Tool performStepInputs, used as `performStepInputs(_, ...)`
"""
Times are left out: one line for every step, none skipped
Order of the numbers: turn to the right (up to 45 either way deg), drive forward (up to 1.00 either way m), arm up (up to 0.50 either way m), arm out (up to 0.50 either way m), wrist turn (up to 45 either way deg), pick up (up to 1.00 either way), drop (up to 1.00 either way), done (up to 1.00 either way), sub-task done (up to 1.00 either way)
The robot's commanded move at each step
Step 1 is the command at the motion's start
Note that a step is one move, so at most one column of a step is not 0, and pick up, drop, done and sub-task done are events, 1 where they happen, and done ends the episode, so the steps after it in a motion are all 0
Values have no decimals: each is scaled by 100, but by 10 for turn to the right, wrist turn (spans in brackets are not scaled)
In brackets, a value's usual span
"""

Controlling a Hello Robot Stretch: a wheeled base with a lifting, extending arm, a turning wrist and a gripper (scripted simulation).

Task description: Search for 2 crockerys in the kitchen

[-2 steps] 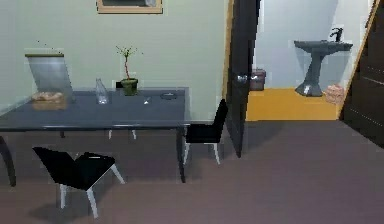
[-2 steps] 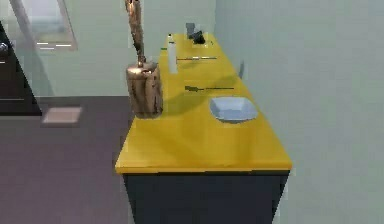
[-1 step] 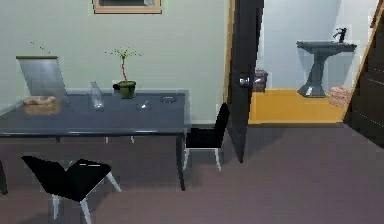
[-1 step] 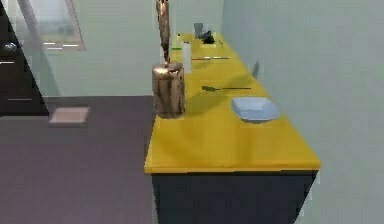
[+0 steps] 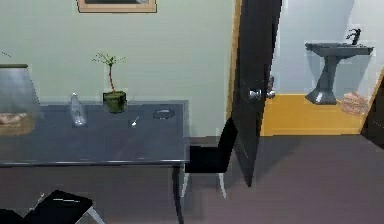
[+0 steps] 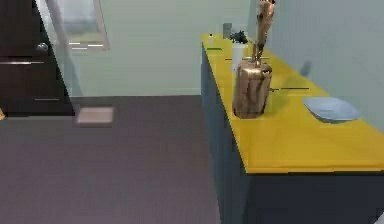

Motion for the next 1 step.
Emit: performStepInputs(420,0,0,0,0,0,0,0,0)
